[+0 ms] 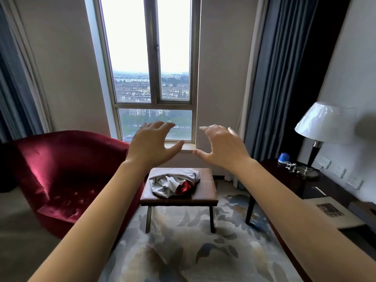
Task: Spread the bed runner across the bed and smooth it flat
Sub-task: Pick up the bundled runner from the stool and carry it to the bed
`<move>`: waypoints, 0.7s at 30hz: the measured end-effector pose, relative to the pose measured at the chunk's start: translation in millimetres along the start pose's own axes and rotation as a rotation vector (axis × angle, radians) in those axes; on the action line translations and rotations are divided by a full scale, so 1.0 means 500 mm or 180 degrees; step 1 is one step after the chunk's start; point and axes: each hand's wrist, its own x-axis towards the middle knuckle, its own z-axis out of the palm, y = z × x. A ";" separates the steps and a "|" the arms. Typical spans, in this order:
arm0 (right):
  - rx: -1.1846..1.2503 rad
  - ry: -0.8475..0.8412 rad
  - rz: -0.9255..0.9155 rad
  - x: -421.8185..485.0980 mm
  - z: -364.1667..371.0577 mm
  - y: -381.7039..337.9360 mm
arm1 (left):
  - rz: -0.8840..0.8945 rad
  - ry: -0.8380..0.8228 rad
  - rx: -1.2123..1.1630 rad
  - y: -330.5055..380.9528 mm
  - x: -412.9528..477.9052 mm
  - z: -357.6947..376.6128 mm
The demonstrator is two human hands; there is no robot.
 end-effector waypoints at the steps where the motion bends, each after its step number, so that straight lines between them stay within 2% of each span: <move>1: 0.0029 0.0014 -0.0013 0.028 0.020 0.013 | 0.0001 0.0013 0.0018 -0.012 0.025 0.024; 21: 0.0340 0.0128 -0.0213 0.568 0.395 0.274 | -0.0279 0.0052 0.0208 -0.259 0.498 0.416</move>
